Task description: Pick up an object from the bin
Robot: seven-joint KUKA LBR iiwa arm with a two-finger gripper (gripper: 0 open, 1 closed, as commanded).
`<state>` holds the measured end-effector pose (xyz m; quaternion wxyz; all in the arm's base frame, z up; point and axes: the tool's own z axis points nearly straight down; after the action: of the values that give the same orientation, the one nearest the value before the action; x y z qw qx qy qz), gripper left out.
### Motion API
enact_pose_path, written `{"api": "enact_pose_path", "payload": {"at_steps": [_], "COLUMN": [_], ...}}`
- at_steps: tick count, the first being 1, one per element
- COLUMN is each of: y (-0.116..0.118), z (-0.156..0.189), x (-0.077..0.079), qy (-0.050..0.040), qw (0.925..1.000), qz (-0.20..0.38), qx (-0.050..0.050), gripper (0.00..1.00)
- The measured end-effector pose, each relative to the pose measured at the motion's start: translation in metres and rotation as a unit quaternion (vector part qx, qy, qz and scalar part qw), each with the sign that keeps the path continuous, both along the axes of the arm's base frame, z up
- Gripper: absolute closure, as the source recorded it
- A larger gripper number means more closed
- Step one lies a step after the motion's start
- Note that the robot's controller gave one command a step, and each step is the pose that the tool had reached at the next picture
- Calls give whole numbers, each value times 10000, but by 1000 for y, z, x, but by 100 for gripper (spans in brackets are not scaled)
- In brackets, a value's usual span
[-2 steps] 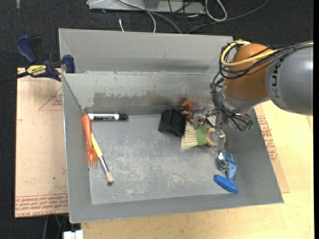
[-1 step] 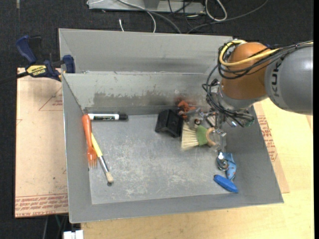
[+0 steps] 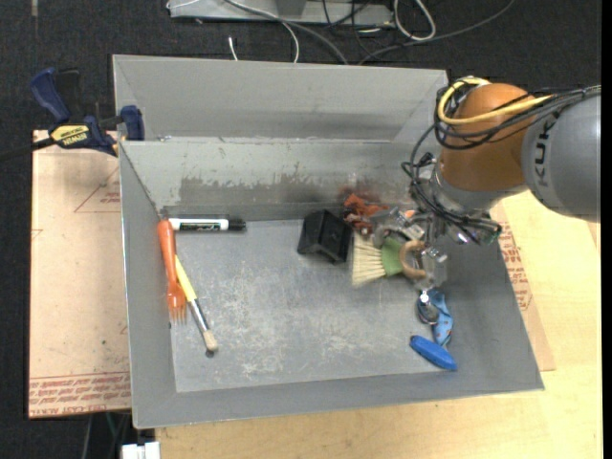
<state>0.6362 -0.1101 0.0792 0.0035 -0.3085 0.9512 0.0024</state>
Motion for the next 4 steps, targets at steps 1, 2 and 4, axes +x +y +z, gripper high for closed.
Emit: {"api": "enact_pose_path", "payload": {"at_steps": [1,2,4], "y": [-30,-30,-28], "z": [-3,-4,26], "x": [19,19,19], "qy": [-84,-90,-107], "qw": [9867,9866,9865], "qz": [1623,1628,1630], "qx": [71,57,62], "gripper": [100,100,100]}}
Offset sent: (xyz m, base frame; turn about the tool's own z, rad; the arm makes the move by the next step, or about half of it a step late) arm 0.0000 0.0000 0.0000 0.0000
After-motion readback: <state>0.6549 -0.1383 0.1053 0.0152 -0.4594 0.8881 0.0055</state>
